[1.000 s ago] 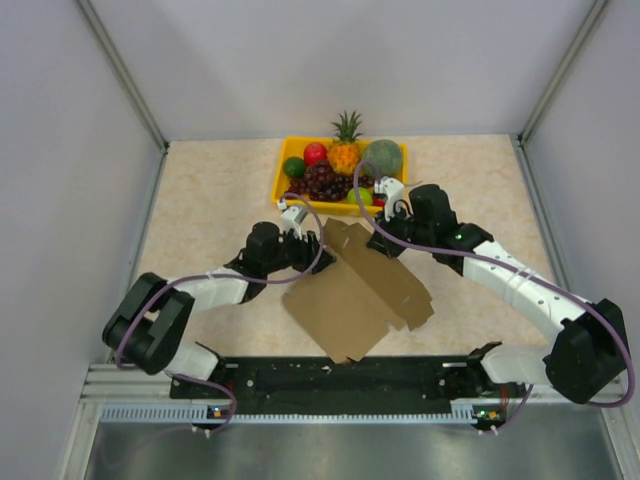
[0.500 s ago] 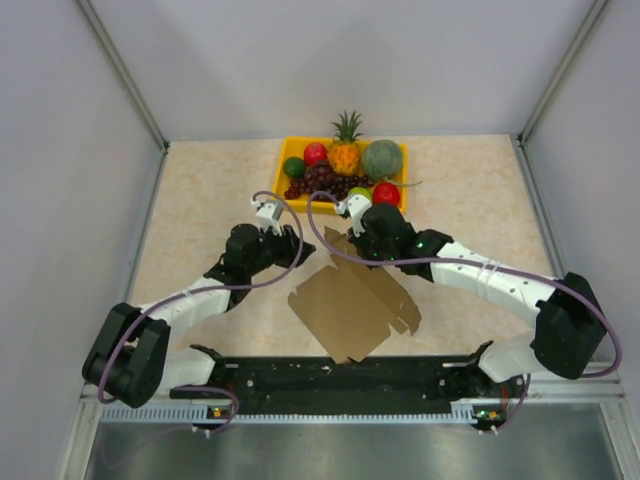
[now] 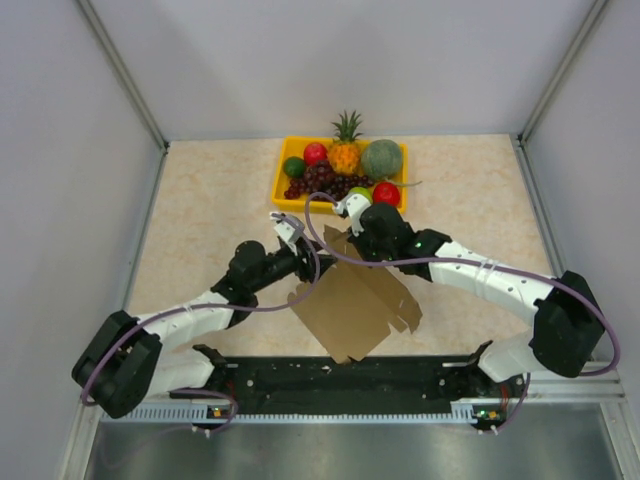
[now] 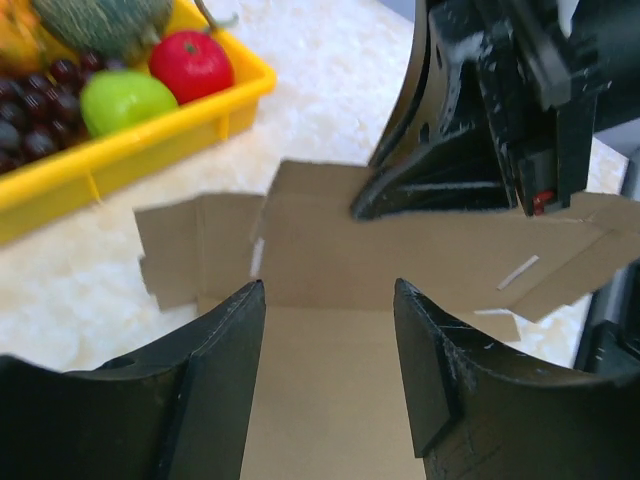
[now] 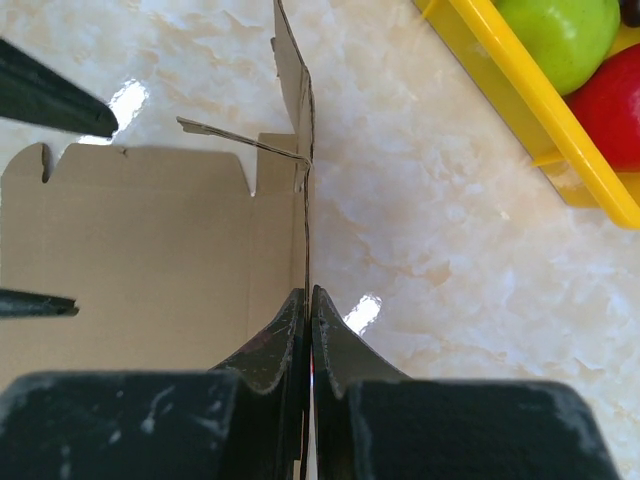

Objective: Fold the paper box

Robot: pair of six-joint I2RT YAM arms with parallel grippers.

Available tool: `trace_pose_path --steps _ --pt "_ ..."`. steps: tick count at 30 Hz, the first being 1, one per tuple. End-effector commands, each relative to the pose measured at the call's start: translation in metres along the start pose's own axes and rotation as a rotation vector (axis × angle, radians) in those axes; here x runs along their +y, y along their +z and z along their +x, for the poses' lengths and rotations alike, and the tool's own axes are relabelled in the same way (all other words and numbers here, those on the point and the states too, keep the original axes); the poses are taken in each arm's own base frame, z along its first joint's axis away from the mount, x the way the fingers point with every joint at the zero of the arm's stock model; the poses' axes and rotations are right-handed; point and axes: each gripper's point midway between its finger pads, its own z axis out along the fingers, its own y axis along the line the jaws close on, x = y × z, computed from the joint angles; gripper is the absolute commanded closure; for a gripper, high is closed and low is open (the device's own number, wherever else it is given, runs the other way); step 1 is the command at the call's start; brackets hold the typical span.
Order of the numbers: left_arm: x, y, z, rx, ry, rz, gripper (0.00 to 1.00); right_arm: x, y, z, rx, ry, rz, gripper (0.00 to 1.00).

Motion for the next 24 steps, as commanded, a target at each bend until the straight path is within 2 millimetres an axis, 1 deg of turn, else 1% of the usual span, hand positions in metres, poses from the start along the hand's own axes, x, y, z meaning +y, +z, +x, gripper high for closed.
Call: trace_pose_path --steps 1,6,8,9,11,13,14,15,17,18,19,20,21,22,24 --pt "0.012 0.007 -0.046 -0.163 0.183 -0.076 0.41 0.016 0.004 0.002 0.016 0.002 -0.068 1.0" --pt "0.026 0.018 -0.051 -0.166 0.211 -0.13 0.42 0.017 0.003 -0.002 -0.001 0.013 -0.081 1.0" --pt "0.023 0.02 -0.056 -0.193 0.229 -0.109 0.42 0.016 0.002 -0.002 -0.003 0.017 -0.087 1.0" --pt "0.021 0.022 -0.054 -0.193 0.23 -0.091 0.42 0.016 0.002 -0.003 -0.007 0.019 -0.088 1.0" --pt "0.01 0.026 -0.057 -0.213 0.247 -0.024 0.42 0.016 0.002 -0.002 -0.006 0.021 -0.093 1.0" --pt "0.011 0.032 -0.054 -0.203 0.234 -0.017 0.43 0.017 0.002 -0.004 -0.009 0.021 -0.101 1.0" --pt "0.011 0.036 -0.056 -0.204 0.229 -0.01 0.5 0.018 0.002 -0.004 -0.012 0.021 -0.103 1.0" --pt "0.012 0.039 -0.052 -0.191 0.226 -0.003 0.54 0.018 0.002 -0.003 -0.009 0.021 -0.104 1.0" --pt "0.012 0.042 -0.05 -0.186 0.213 0.001 0.63 0.018 0.001 -0.004 -0.013 0.022 -0.105 1.0" --pt "0.013 0.043 -0.049 -0.185 0.206 -0.008 0.7 0.019 0.001 -0.005 -0.013 0.05 -0.106 1.0" --pt "0.016 0.043 -0.049 -0.183 0.201 -0.019 0.75 0.018 0.0 -0.005 -0.015 0.058 -0.103 0.94" --pt "0.018 0.043 -0.048 -0.181 0.195 -0.034 0.79 0.017 0.0 -0.004 -0.013 0.064 -0.094 0.92" --pt "0.02 0.043 -0.046 -0.171 0.193 -0.045 0.88 0.015 -0.002 -0.004 -0.016 0.084 -0.089 0.88" --pt "0.024 0.043 -0.046 -0.17 0.195 -0.063 0.91 0.013 -0.003 -0.004 -0.02 0.097 -0.081 0.85" --pt "0.024 0.043 -0.046 -0.171 0.19 -0.066 0.97 0.009 -0.008 -0.007 -0.033 0.128 -0.061 0.76"
